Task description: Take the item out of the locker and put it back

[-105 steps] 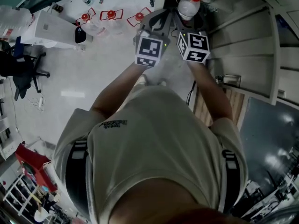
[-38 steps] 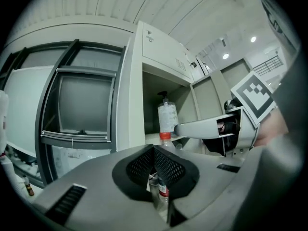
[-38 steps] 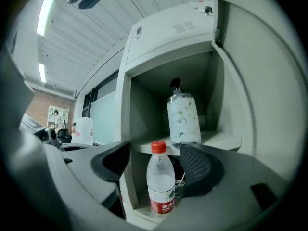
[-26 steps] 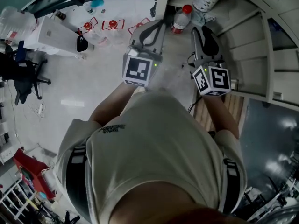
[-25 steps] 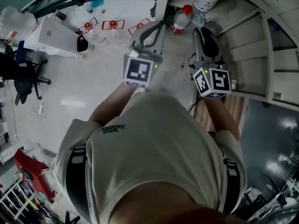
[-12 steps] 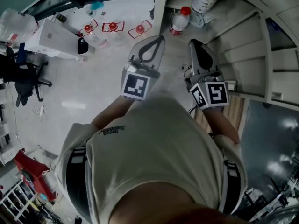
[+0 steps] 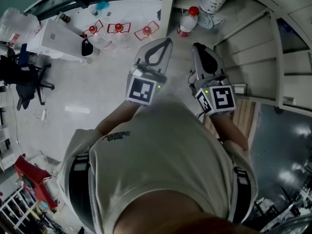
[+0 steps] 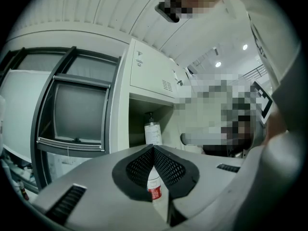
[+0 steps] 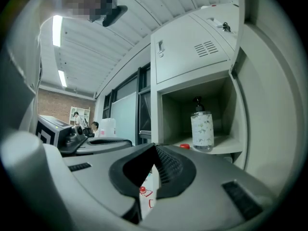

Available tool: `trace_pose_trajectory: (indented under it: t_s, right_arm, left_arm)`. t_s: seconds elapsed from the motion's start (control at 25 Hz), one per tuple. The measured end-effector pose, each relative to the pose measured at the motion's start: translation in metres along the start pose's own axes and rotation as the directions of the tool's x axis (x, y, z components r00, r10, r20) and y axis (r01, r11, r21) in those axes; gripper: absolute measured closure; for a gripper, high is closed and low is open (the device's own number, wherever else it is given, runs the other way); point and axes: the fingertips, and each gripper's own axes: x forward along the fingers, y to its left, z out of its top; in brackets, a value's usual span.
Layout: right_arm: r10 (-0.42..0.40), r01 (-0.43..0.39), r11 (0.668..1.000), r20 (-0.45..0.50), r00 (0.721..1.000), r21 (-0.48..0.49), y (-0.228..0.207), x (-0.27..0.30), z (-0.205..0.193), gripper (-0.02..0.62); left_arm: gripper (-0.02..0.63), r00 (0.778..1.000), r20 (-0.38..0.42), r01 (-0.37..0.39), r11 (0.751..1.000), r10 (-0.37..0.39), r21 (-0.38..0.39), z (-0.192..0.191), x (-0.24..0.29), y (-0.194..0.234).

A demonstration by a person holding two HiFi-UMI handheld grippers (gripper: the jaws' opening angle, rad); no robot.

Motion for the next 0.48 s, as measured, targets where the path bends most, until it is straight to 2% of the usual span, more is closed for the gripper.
trace_pose_trajectory:
  t_s: [0.48]
  right_arm:
    - [-0.038, 0.038, 0.999, -0.009, 0.999, -0.018, -0.011, -0.004, -0.001, 0.594]
  left_arm:
    - [0.594, 1.0, -0.014, 0.0, 1.0, 0.0, -0.004, -0.002, 0.0, -0.002]
